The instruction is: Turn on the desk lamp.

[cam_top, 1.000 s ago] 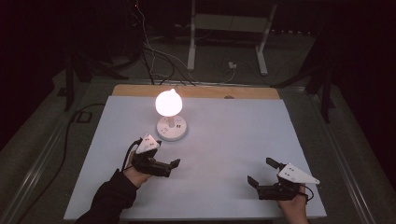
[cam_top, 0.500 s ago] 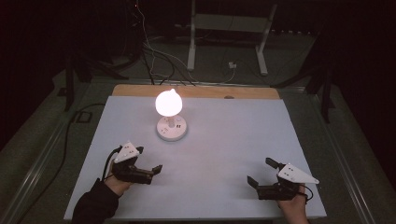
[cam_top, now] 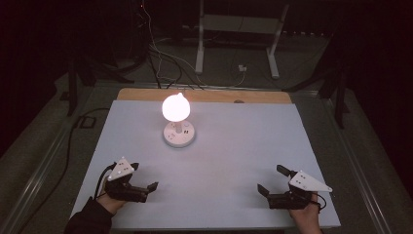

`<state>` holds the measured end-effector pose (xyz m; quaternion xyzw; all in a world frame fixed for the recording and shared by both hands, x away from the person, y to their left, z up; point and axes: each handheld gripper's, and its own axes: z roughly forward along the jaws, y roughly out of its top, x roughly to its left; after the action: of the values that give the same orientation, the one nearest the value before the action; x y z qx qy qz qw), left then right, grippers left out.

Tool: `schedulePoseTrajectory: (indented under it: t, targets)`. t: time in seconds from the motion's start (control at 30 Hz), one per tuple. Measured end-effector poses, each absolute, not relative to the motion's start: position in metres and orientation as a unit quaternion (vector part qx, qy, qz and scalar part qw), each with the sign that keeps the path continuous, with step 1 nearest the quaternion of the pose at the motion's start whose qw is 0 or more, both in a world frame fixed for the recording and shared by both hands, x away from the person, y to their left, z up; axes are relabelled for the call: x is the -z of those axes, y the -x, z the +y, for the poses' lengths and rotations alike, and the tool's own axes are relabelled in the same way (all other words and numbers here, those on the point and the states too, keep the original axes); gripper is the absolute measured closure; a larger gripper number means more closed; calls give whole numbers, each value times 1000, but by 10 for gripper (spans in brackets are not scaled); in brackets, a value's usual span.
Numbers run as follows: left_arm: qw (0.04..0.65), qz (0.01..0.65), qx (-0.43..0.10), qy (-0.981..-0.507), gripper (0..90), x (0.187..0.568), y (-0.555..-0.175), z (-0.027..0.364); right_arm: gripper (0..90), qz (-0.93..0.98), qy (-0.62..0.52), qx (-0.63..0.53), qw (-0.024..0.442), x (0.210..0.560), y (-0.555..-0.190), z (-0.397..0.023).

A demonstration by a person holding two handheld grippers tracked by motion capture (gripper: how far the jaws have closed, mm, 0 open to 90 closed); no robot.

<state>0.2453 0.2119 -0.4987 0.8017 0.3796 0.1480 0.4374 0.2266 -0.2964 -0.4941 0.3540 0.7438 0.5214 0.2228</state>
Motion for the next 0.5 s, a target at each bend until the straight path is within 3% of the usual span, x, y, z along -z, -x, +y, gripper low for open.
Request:
schedulePoseTrajectory:
  t: [0.5]
  targets:
    - [440,355,-131,-815,3,507,-249,209,0,747,-354,-519,218,495,-228,-296]
